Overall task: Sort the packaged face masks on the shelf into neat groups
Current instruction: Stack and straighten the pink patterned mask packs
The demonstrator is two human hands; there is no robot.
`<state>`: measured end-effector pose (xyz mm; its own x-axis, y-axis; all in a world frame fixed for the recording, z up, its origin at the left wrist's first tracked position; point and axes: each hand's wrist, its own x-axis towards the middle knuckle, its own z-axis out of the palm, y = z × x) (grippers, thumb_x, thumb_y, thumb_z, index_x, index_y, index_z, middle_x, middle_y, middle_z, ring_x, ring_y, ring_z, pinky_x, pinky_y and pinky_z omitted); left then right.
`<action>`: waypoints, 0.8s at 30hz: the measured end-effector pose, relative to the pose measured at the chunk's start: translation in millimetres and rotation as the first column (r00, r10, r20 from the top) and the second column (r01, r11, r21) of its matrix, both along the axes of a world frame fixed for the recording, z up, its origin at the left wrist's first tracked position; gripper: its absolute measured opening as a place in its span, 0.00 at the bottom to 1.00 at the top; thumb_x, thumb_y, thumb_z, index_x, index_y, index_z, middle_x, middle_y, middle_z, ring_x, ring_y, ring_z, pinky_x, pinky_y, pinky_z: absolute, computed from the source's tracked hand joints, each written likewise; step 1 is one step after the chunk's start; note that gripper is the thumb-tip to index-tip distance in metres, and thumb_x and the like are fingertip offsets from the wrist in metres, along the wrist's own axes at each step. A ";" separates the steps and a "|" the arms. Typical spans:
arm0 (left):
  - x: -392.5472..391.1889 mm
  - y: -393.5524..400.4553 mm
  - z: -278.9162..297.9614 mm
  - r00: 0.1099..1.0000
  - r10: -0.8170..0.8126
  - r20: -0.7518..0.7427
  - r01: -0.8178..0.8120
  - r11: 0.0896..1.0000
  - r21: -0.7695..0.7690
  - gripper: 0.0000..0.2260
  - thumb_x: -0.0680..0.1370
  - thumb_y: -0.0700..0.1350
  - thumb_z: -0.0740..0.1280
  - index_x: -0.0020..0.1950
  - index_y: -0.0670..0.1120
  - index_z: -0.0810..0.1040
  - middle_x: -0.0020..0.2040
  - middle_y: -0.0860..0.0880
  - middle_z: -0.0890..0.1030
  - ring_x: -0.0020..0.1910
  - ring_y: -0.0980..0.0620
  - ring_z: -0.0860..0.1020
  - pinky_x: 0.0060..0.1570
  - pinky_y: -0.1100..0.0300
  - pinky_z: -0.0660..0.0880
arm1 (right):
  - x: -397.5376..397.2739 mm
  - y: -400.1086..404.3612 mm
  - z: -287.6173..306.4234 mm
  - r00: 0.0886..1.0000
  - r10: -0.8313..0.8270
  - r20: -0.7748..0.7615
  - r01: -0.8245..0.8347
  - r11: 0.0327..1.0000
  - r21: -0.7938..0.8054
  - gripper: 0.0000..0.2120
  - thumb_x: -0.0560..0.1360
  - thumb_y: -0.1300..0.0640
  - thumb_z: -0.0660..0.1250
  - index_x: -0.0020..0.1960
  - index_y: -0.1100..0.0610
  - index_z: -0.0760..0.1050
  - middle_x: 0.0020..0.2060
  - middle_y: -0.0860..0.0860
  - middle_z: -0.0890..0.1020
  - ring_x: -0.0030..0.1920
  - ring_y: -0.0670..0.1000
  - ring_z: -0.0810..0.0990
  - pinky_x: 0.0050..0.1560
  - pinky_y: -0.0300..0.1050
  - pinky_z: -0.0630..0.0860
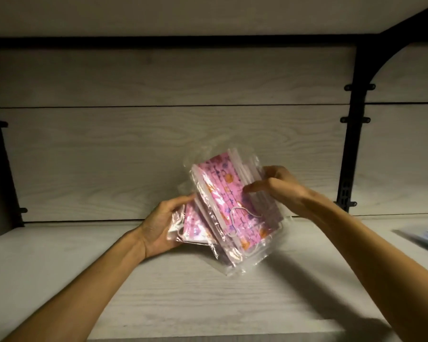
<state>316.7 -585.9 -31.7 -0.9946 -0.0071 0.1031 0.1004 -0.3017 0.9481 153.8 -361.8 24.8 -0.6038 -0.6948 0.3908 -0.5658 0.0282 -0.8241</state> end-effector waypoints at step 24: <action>15.8 -21.2 8.8 0.977 -0.159 0.141 0.138 0.979 0.149 0.40 0.74 0.71 0.65 0.74 0.42 0.73 0.75 0.36 0.70 0.74 0.36 0.69 0.75 0.39 0.64 | 42.5 -34.9 12.2 0.839 0.080 -0.538 0.203 0.872 0.446 0.16 0.73 0.63 0.68 0.60 0.60 0.77 0.54 0.55 0.82 0.52 0.56 0.80 0.49 0.48 0.78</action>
